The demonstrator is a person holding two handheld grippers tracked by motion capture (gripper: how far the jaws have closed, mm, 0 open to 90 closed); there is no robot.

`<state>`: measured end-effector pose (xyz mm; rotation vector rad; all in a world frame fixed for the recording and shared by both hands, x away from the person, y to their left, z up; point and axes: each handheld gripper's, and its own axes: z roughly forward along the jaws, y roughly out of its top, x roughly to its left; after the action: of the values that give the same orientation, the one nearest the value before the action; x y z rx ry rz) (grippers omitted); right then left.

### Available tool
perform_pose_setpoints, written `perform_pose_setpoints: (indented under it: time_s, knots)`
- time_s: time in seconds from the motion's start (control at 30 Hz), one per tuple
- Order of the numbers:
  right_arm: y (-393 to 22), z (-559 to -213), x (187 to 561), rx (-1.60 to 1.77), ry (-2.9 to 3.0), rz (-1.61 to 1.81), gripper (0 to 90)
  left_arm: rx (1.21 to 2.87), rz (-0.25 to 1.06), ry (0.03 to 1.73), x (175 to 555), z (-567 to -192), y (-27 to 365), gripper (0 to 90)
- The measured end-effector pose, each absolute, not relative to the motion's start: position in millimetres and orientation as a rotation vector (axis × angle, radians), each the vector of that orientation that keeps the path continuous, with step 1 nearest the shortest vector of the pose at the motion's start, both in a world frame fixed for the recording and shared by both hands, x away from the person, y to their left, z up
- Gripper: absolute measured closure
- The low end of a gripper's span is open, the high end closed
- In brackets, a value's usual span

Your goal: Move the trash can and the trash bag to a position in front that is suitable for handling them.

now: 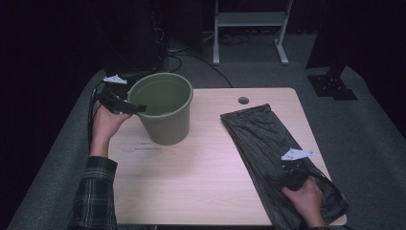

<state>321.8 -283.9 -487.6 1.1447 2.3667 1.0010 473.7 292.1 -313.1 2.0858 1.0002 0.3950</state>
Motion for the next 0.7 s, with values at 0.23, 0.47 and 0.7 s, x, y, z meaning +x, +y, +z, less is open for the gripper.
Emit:
perform_pose_setpoints:
  time_s: [0.23,0.47,0.7]
  knots:
    - [-284,-488,322,1.142,2.37,1.0,0.5,2.093,0.374,0.948,461,-314,283,0.0]
    - [-284,-488,321,1.133,2.372,1.002,0.5,2.074,0.324,0.906,446,-317,276,0.0]
    - [-284,-488,321,1.134,2.373,1.003,0.5,2.082,0.302,0.872,432,-317,266,0.0]
